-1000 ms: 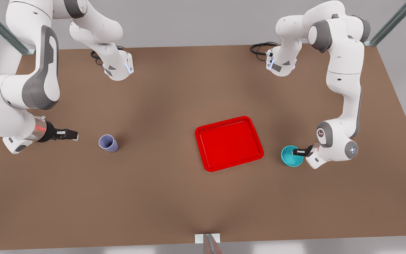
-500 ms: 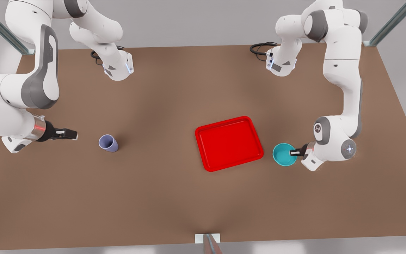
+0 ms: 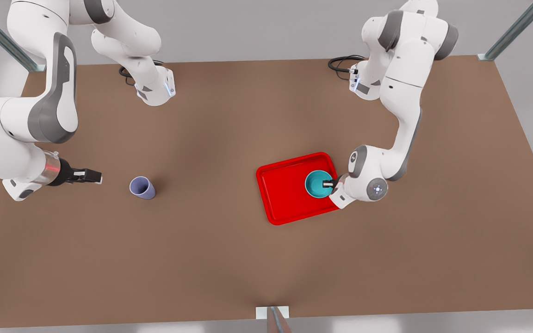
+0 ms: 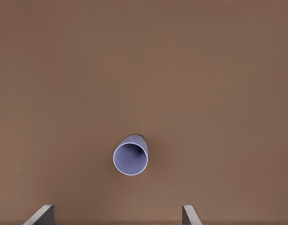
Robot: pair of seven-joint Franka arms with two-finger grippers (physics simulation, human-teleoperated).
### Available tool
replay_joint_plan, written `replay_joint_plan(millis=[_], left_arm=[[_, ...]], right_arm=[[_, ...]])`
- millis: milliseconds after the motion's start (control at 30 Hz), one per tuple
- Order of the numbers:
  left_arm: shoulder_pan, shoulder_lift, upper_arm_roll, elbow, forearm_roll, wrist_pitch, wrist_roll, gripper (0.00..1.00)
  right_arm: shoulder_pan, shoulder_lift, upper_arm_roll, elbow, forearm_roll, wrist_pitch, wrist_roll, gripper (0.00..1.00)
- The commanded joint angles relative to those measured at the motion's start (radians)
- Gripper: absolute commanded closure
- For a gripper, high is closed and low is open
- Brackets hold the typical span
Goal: Place the bowl on the tray with the left arm and the cup on the tray with the right arm
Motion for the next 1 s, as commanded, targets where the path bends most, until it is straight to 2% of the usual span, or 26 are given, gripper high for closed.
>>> replay_joint_plan(millis=[0, 33, 200, 300, 333, 400, 433, 500, 533, 567, 633, 867, 967], left_arm=[[0.000, 0.000, 0.000, 0.000, -0.094, 0.001, 0.000, 0.12], [0.000, 0.000, 0.000, 0.000, -0.094, 0.003, 0.000, 0.01], [-0.001, -0.003, 0.001, 0.024, -0.073, -0.004, 0.020, 0.01], [0.008, -0.018, 0.012, 0.081, 0.015, -0.017, 0.037, 0.01], [0.009, -0.044, 0.027, 0.133, 0.101, -0.017, 0.041, 0.01], [0.009, -0.136, 0.072, 0.141, 0.257, -0.037, 0.038, 0.00], [0.034, -0.242, 0.077, 0.141, 0.355, -0.187, 0.040, 0.00], [0.080, -0.405, 0.070, 0.141, 0.377, -0.412, 0.037, 0.00], [0.080, -0.408, 0.070, 0.161, 0.380, -0.430, 0.034, 0.00], [0.080, -0.388, 0.077, 0.244, 0.380, -0.510, 0.040, 0.00], [0.080, -0.393, 0.078, 0.276, 0.382, -0.551, 0.037, 0.00], [0.071, -0.416, 0.052, 0.308, 0.368, -0.648, 0.041, 0.00], [0.071, -0.410, 0.058, 0.308, 0.366, -0.648, 0.041, 0.00]], right_arm=[[0.000, 0.000, 0.000, 0.000, 0.000, 0.000, 0.000, 0.00], [0.000, 0.000, 0.000, 0.000, 0.000, 0.000, 0.000, 0.00], [-0.002, 0.000, 0.000, 0.000, 0.000, 0.000, -0.002, 0.00], [-0.002, 0.000, 0.000, 0.000, 0.000, 0.000, 0.000, 0.00], [-0.002, 0.000, 0.000, 0.000, 0.000, 0.000, -0.002, 0.00], [-0.002, 0.000, 0.000, 0.000, 0.000, 0.000, -0.002, 0.00], [-0.002, 0.000, 0.000, 0.000, 0.000, -0.002, -0.002, 0.00], [0.002, 0.000, 0.000, 0.000, 0.000, 0.000, -0.002, 0.00], [0.002, 0.001, 0.000, 0.000, 0.000, 0.006, -0.002, 0.00], [-0.003, 0.003, 0.000, 0.000, 0.000, 0.009, -0.002, 0.00], [0.002, 0.005, 0.000, -0.003, 0.000, 0.023, -0.002, 0.00], [0.080, -0.029, 0.014, -0.314, -0.003, 0.311, 0.000, 0.00], [0.080, -0.163, 0.014, -0.560, -0.005, 0.419, -0.002, 0.00]])
